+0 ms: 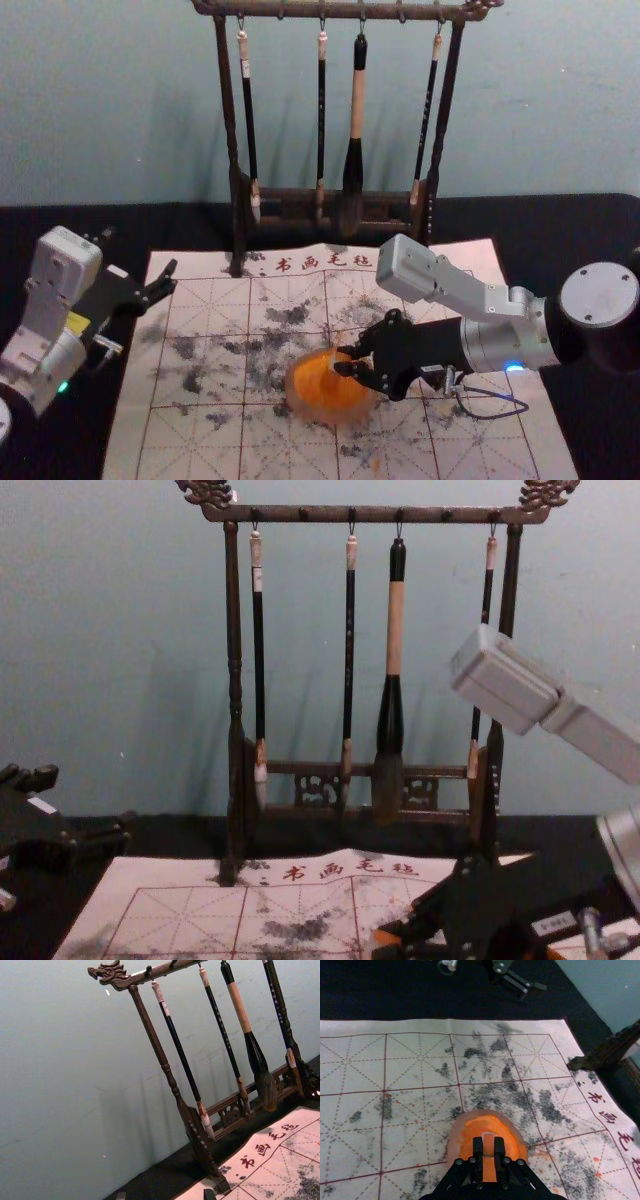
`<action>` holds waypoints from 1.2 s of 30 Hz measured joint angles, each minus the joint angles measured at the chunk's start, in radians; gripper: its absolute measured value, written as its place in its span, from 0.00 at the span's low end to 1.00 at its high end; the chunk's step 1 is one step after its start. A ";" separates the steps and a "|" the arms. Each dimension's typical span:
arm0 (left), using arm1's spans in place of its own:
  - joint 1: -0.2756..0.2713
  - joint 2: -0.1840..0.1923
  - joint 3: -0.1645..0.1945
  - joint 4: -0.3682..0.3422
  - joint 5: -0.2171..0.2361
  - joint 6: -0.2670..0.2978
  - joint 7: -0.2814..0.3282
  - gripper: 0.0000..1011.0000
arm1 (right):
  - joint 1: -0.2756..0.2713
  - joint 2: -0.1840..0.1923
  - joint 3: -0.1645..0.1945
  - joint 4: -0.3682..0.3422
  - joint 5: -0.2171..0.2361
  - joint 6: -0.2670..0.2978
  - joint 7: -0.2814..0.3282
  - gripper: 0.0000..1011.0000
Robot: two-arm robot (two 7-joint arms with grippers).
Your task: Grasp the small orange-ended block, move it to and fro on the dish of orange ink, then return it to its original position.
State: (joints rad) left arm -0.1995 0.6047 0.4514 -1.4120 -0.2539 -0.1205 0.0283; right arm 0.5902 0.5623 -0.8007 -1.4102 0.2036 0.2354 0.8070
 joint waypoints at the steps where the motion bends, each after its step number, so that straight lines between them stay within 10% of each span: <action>1: 0.000 0.000 0.000 0.000 0.000 0.000 0.000 0.99 | 0.000 -0.001 0.000 0.002 0.000 0.001 -0.002 0.10; 36: 0.000 0.000 0.000 0.000 0.000 0.000 0.000 0.99 | -0.036 0.080 0.021 -0.105 0.014 0.024 0.020 0.10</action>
State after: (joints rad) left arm -0.1995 0.6047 0.4514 -1.4120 -0.2539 -0.1205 0.0283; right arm 0.5539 0.6422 -0.7799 -1.5150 0.2178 0.2594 0.8271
